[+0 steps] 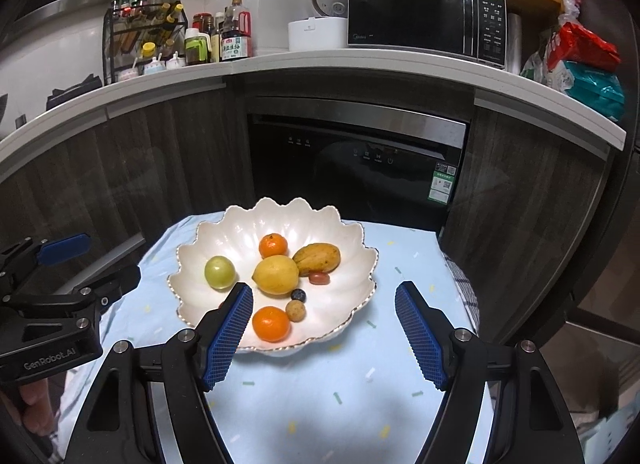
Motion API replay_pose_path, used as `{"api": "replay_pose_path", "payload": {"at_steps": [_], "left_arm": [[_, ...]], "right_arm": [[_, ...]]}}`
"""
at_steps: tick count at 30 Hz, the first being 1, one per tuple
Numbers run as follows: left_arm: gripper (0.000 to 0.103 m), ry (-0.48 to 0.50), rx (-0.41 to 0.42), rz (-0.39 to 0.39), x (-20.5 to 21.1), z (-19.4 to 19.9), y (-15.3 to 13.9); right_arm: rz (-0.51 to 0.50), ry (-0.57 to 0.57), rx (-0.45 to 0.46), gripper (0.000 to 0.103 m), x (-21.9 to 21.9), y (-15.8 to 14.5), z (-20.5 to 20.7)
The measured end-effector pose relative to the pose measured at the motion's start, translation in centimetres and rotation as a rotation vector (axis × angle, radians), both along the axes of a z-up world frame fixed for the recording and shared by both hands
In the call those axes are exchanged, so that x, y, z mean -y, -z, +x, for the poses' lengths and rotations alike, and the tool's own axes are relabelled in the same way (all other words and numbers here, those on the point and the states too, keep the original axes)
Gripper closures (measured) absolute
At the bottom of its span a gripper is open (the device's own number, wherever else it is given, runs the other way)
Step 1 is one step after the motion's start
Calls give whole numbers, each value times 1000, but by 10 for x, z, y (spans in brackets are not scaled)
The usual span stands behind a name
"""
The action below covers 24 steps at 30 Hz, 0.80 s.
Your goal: Organize fruits
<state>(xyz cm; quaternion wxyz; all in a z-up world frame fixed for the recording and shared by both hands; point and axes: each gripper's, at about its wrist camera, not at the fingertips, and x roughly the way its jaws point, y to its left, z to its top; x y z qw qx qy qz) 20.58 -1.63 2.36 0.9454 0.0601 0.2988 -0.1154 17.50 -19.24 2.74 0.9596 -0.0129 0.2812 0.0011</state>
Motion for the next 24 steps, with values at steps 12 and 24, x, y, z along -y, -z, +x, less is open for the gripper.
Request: {"api": "replay_pose_path", "payload": {"at_steps": [12,24], "left_arm": [[23,-32,9,-1,-9,-43,2],[23,-72,36,-11,-16,-83,6]], "right_arm": [[8,17,8,29,-3,1,-40],[31,48,23,29,-2,10,-78]]}}
